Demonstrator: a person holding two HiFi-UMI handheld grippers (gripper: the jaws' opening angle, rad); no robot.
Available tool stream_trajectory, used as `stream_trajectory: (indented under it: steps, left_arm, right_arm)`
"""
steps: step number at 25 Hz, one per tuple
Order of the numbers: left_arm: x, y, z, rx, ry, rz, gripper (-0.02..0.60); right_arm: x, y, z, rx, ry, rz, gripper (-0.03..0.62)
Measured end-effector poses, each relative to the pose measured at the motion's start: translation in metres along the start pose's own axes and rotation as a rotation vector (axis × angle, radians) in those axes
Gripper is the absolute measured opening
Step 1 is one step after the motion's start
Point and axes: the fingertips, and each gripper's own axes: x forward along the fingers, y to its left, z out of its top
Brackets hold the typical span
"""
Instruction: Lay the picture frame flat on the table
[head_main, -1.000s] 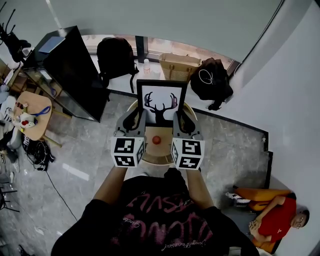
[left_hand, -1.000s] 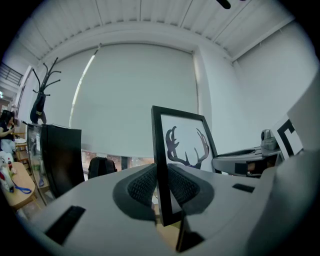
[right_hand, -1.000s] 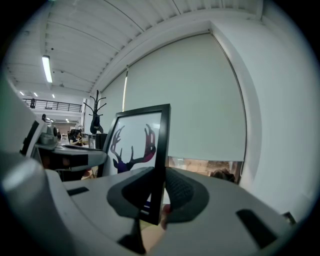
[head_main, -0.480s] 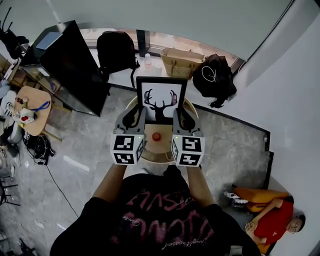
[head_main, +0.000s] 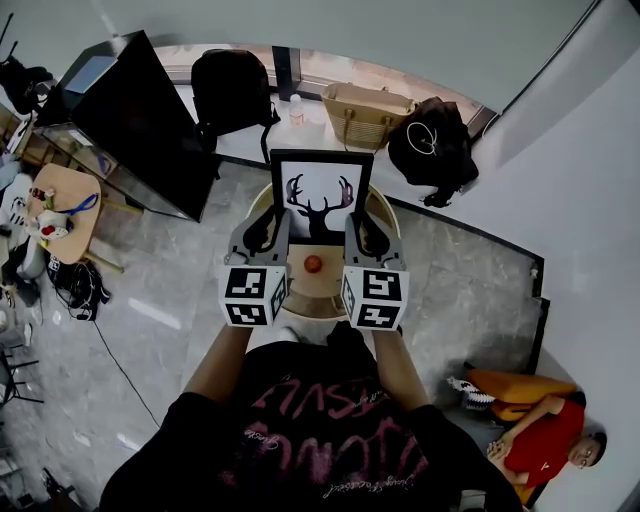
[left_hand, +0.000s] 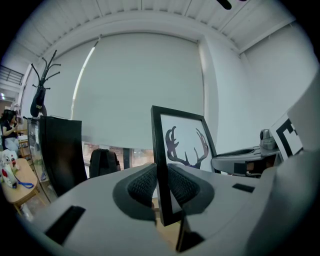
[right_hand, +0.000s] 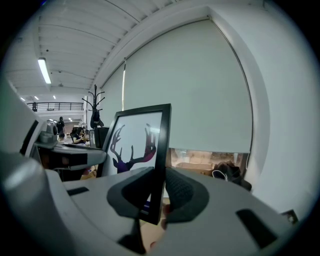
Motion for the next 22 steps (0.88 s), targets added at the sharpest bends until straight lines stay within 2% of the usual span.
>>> stream_trajectory:
  steps: [22]
  left_arm:
    - [0.022,-0.017,-0.049,-0.044,0.105,0.022,0.072]
  right_arm:
    - [0.012,-0.024,-0.048,0.032,0.096,0.026,0.081]
